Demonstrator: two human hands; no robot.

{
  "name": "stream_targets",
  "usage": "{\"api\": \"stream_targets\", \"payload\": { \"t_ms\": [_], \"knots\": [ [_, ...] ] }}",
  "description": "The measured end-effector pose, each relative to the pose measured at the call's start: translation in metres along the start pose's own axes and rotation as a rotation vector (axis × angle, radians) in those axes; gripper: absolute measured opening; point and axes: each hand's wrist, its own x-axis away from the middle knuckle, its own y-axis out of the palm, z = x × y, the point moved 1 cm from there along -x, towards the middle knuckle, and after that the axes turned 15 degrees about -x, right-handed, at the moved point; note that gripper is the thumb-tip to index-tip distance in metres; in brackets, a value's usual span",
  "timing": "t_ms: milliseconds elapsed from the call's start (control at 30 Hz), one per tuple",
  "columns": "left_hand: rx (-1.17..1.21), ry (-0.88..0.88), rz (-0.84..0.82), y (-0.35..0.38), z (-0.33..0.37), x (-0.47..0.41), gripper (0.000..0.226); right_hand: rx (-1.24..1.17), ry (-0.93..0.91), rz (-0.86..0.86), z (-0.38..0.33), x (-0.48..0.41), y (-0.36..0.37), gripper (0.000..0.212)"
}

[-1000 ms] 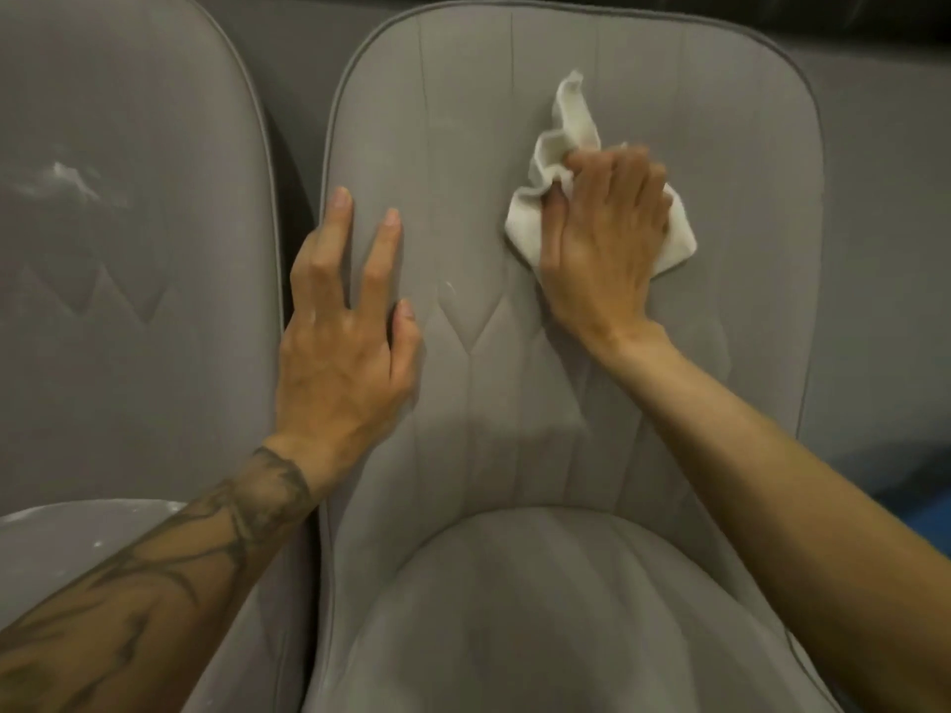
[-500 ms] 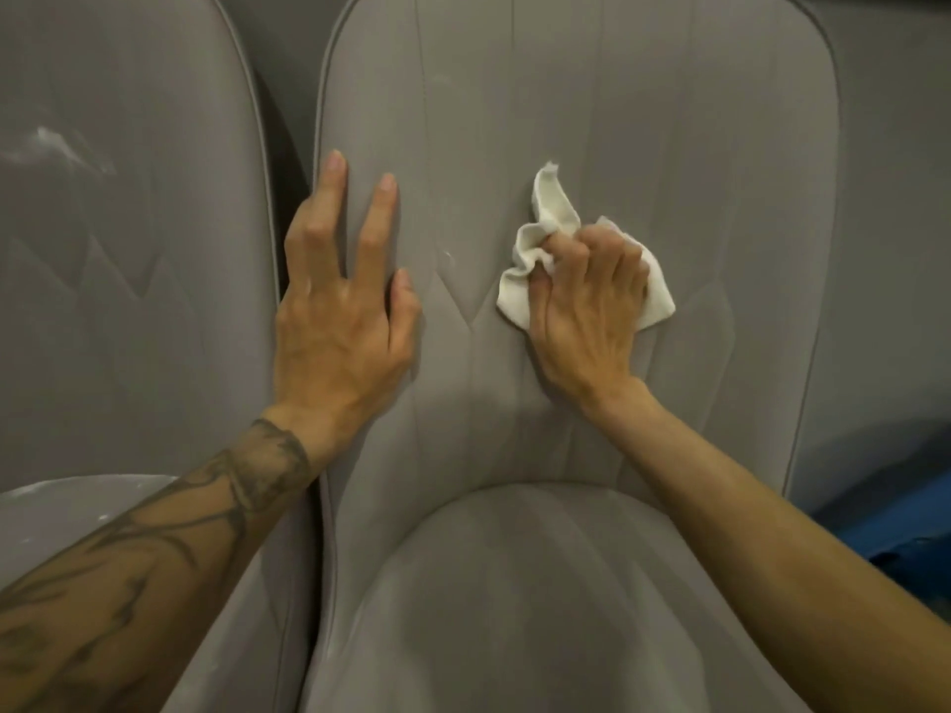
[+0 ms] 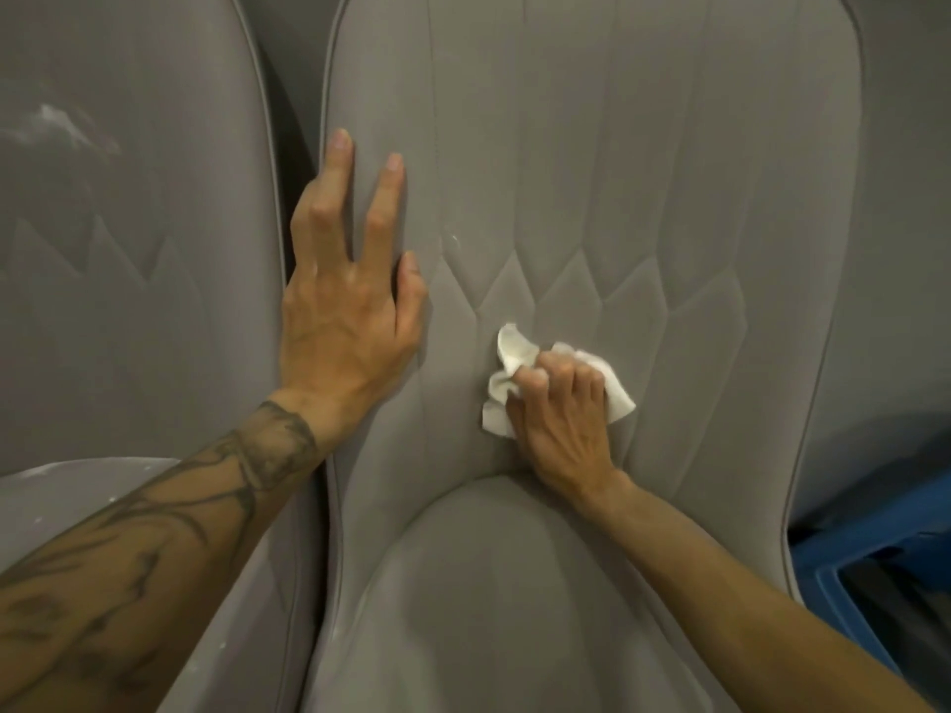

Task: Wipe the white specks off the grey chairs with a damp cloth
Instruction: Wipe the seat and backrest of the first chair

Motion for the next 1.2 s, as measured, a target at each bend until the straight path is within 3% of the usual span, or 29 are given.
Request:
{"api": "stream_targets", "payload": {
  "t_ms": [100,200,267,433,633,700,867,1100,1200],
  "knots": [
    [-0.003,-0.004,0.004,-0.001,0.000,0.001,0.065,0.039,-0.170,-0.197,0.001,0.021,0.000,0.028],
    [-0.005,-0.006,0.017,0.000,0.000,0.001,0.064,0.011,-0.017,-0.060,0.007,0.000,-0.003,0.013],
    [-0.009,-0.004,0.021,0.000,-0.001,0.001,0.065,-0.016,0.109,0.075,0.002,-0.007,0.000,0.015],
    [-0.002,-0.011,0.000,-0.003,0.001,0.002,0.064,-0.029,0.024,-0.059,-0.008,-0.003,-0.008,0.017],
    [-0.005,-0.006,0.000,-0.003,0.001,0.001,0.064,0.014,0.171,0.275,0.000,-0.107,-0.021,0.030],
    [-0.005,-0.011,-0.003,-0.002,0.001,0.002,0.064,0.012,0.189,0.313,-0.005,-0.109,-0.016,0.028],
    [0.004,-0.015,-0.006,-0.003,0.002,0.002,0.065,0.000,-0.120,0.031,-0.019,-0.050,-0.011,0.020],
    [0.008,-0.016,0.003,-0.001,0.000,0.002,0.067,0.139,0.167,0.544,0.000,-0.234,-0.055,0.027],
    [0.013,-0.018,0.006,-0.001,0.001,0.002,0.067,0.105,0.136,0.447,-0.023,-0.221,-0.046,0.032]
  ]
}}
